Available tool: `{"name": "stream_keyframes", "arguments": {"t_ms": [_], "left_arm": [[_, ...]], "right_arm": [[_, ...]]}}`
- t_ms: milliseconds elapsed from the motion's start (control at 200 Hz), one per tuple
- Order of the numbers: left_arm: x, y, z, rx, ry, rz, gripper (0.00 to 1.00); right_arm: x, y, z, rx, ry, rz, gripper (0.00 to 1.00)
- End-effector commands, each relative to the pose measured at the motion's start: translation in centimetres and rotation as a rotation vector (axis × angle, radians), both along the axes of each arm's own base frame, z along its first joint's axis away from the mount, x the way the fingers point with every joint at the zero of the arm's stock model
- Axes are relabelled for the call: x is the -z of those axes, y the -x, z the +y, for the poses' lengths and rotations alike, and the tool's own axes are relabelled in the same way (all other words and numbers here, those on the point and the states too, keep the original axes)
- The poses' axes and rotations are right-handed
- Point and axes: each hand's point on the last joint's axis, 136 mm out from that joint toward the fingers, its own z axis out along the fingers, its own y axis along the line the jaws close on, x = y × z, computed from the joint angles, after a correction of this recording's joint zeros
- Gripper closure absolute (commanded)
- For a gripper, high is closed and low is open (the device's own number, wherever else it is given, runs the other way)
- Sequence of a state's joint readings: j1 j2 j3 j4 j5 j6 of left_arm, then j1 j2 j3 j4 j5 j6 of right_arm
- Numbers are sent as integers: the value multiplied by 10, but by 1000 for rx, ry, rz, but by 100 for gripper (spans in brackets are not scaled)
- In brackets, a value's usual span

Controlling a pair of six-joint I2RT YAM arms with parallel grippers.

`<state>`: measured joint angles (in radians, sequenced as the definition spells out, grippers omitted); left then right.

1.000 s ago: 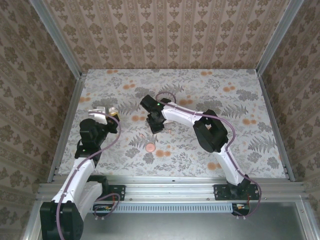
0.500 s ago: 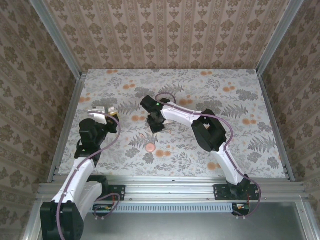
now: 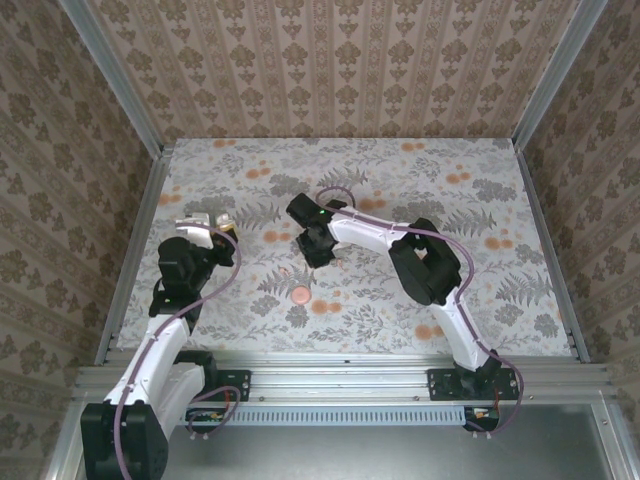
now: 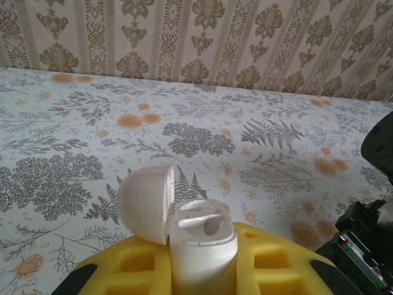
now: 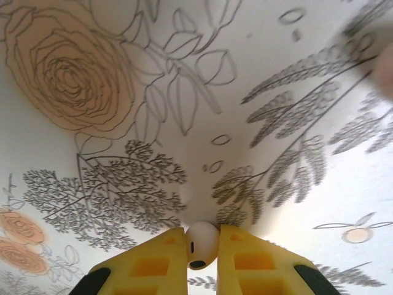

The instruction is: Insert the wireless bluetooth earbuds into the charging case

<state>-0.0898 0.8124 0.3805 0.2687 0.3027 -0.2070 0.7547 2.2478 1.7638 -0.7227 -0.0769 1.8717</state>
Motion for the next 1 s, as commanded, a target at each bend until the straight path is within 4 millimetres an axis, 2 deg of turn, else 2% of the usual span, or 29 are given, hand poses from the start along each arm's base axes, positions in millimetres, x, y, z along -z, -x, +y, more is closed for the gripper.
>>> {"name": "stream_keyframes", "arguments": {"t_ms": [0, 195, 380, 700, 825, 995], "left_arm": [[-16, -2, -3, 23, 15, -39, 87], [-1, -4, -14, 80, 28, 12, 87], [18, -4, -37, 181, 44, 67, 87], [46, 6, -91, 440, 52, 163, 87], [49, 20, -120, 600, 41, 175, 87], [50, 37, -148, 775, 9, 181, 87]], "right_arm": [[0, 18, -31, -54, 106, 39, 86], [-19, 14, -38, -167, 124, -51, 85], [-40, 10, -46, -289, 157, -173, 84], [-82, 4, -77, -519, 286, -475, 84], [-103, -4, -77, -596, 302, -639, 82], [-124, -11, -78, -696, 329, -820, 82]]}}
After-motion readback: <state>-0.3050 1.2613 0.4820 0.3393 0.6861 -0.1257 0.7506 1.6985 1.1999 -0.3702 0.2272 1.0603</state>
